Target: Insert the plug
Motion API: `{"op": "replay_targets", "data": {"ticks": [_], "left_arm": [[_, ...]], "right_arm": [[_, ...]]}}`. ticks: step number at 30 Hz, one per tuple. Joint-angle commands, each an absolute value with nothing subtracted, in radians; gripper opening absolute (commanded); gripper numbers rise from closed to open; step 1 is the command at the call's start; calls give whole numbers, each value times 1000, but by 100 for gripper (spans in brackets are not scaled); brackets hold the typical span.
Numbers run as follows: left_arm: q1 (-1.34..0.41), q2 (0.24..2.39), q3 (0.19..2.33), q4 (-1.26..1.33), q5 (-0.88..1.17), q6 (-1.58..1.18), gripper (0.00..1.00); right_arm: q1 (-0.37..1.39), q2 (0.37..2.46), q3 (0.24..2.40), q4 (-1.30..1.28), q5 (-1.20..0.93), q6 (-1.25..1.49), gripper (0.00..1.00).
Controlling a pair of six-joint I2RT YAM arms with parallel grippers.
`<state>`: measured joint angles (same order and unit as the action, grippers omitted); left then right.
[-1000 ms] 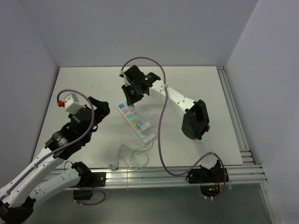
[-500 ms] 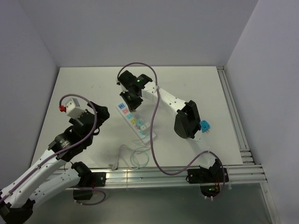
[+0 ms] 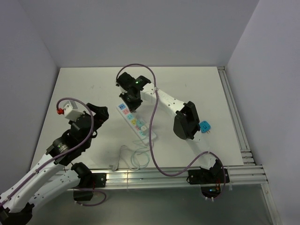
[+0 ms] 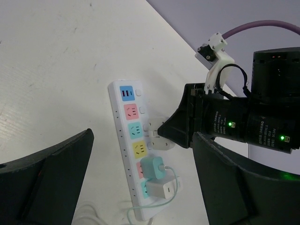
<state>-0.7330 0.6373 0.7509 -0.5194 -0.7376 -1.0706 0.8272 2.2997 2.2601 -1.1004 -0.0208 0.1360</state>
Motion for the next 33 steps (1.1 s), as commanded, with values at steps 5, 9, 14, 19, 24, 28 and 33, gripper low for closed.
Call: {"op": "replay_targets", "data": {"ticks": [5, 9, 14, 19, 24, 28, 33], "left_arm": [[-729, 589, 732, -465, -729, -1065, 93], [-729, 589, 735, -465, -727, -1065, 93], [-729, 589, 730, -466, -729, -1069, 92], [-729, 569, 723, -456, -726, -1065, 92], [-729, 560, 727, -465, -733, -1062, 92], [-729, 555, 722, -462, -732, -1060, 92], [-729, 552, 723, -462, -729, -1060, 92]], "right_arm": [[845, 2330, 2307, -1049, -5, 146, 0], [845, 2339, 2315, -1042, -2, 146, 0], [847, 2335, 2306, -1029, -2, 156, 0], [847, 2336, 2289, -1019, -2, 163, 0], [848, 2342, 2289, -1025, 20, 167, 0], [848, 2342, 2290, -1031, 21, 172, 0], [847, 2339, 2275, -1029, 9, 178, 0]]}}
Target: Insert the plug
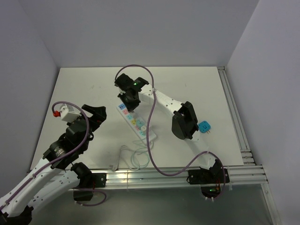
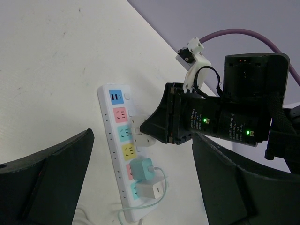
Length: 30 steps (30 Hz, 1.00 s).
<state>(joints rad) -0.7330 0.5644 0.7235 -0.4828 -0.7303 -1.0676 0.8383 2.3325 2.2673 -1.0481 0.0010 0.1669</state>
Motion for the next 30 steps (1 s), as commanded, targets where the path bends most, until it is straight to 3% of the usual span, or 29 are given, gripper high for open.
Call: {"op": "replay_targets", "data": {"ticks": [1, 30], "left_arm": [[-729, 551, 724, -460, -727, -1058, 92], [-729, 560, 726, -443, -719, -1048, 92]], "right_arm": [[847, 2339, 2275, -1032, 9, 178, 0], [850, 2353, 2244, -1042, 31, 195, 0]]}}
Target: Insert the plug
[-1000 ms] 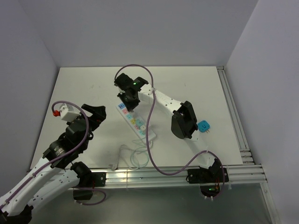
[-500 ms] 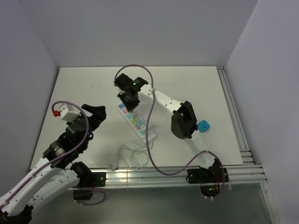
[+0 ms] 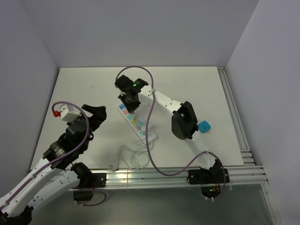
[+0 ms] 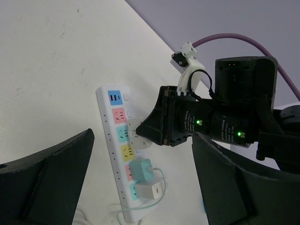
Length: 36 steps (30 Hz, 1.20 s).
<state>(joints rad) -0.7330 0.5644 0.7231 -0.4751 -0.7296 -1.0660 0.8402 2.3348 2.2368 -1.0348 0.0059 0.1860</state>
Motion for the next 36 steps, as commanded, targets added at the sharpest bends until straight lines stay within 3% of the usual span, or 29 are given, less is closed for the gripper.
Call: {"op": "replay_targets", "data": {"ticks": [1, 15, 21, 28, 36], "left_arm": [[-729, 561, 727, -443, -719, -1046, 92], [-729, 565, 723, -433, -713, -1045, 92], [-729, 549, 723, -448, -724, -1048, 92], [-729, 545, 727, -448, -713, -1049, 92], [-729, 534, 730, -454, -718, -1048, 92]], "right_arm": [[848, 2361, 2250, -1052, 35, 196, 0], [887, 2421, 2197, -1023, 158, 238, 0], [913, 2335, 2071, -919, 97, 255, 0], [905, 2416, 2123, -960, 66, 264, 0], [905, 2445, 2034, -911, 43, 258, 0]]}}
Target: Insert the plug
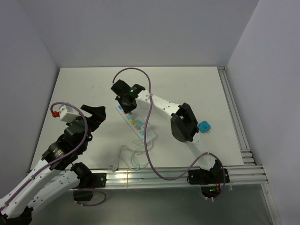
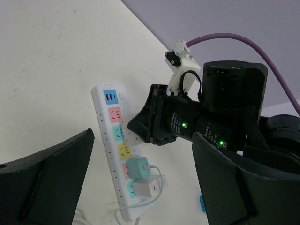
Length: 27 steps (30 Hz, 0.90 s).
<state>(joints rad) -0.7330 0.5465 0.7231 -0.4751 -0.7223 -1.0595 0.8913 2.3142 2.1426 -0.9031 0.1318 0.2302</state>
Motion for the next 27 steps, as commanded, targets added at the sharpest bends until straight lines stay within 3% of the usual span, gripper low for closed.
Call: {"op": "replay_targets", "data": {"ticks": [1, 6, 12, 18, 27], "left_arm": [[-729, 534, 730, -453, -718, -1048, 92], [-729, 543, 730, -445, -707, -1049, 92], [-729, 538, 732, -449, -709, -1045, 92], [-729, 535, 716, -431, -695, -1043, 91], [-729, 543, 706, -420, -693, -1026, 89]], "right_arm": [[911, 2442, 2005, -902, 44, 259, 0], [917, 2457, 1951, -870, 43, 267, 0], [922, 2359, 1749, -758, 103, 295, 0], [894, 2261, 1689, -673, 140, 269, 0], [870, 2106, 1433, -395, 118, 373, 0]]}}
